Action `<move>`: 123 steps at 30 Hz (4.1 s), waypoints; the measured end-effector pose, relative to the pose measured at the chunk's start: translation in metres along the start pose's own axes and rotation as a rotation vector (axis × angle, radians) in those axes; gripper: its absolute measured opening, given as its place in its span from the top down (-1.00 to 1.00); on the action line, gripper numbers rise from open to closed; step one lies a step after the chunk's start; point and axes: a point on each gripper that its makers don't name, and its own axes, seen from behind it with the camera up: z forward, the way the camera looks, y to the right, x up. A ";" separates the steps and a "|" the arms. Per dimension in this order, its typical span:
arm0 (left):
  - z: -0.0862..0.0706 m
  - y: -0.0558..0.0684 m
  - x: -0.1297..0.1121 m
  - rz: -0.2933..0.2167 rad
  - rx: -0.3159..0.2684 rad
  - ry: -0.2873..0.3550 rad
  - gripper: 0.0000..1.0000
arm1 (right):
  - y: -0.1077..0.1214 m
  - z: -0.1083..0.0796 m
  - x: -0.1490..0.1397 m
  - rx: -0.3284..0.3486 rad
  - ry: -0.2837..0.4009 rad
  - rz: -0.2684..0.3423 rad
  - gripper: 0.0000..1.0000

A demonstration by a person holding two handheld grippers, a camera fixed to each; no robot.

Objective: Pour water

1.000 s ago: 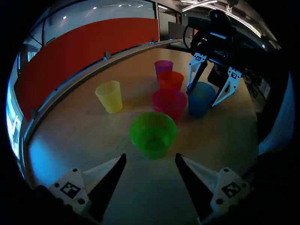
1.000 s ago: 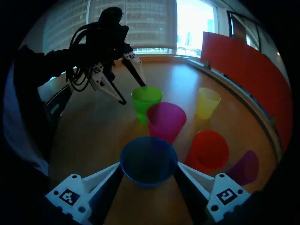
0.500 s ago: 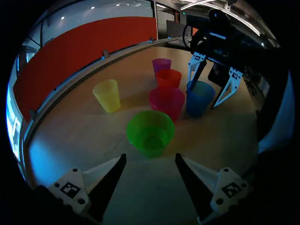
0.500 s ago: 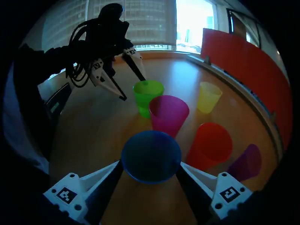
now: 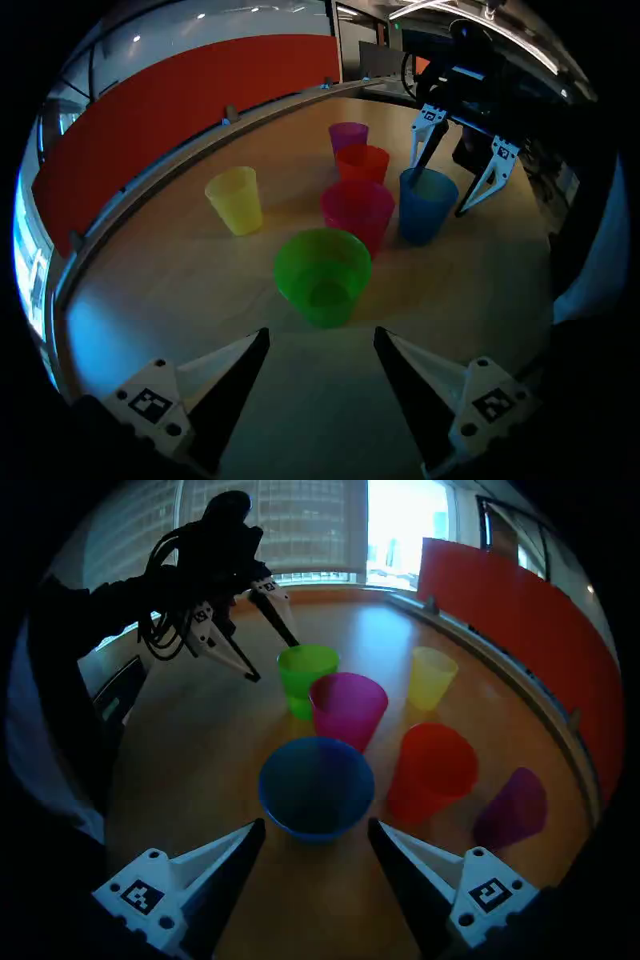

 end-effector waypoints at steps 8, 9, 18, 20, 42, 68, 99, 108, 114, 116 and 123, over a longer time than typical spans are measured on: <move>-0.010 -0.002 -0.005 -0.019 0.050 0.002 -0.95 | 0.004 -0.019 -0.010 -0.047 0.001 0.015 -0.99; -0.011 -0.003 -0.006 -0.022 0.059 0.004 -0.95 | 0.005 -0.022 -0.011 -0.054 0.002 0.017 -0.99; -0.032 -0.011 0.000 -0.084 0.155 0.064 -0.95 | 0.009 -0.047 -0.016 -0.128 0.031 0.054 -0.99; -0.038 -0.014 0.002 -0.099 0.179 0.081 -0.95 | 0.008 -0.053 -0.017 -0.140 0.041 0.064 -0.99; -0.084 -0.034 0.010 -0.255 0.401 0.263 -0.95 | 0.035 -0.094 -0.029 -0.348 0.110 0.187 -0.99; -0.107 -0.042 0.034 -0.339 0.559 0.455 -0.95 | 0.078 -0.158 -0.005 -0.706 0.349 0.314 -0.99; -0.134 -0.056 0.082 -0.476 0.711 0.725 -0.95 | 0.124 -0.234 -0.003 -1.154 0.642 0.484 -1.00; -0.143 -0.059 0.100 -0.438 0.743 0.754 -0.95 | 0.131 -0.249 0.001 -1.218 0.660 0.474 -1.00; -0.141 -0.057 0.107 -0.436 0.756 0.769 -0.95 | 0.134 -0.252 0.004 -1.214 0.677 0.494 -1.00; -0.140 -0.057 0.108 -0.438 0.763 0.783 -0.95 | 0.135 -0.251 0.005 -1.209 0.682 0.498 -1.00; -0.139 -0.063 0.101 -0.461 0.809 0.810 -0.95 | 0.141 -0.253 -0.007 -1.220 0.659 0.524 -1.00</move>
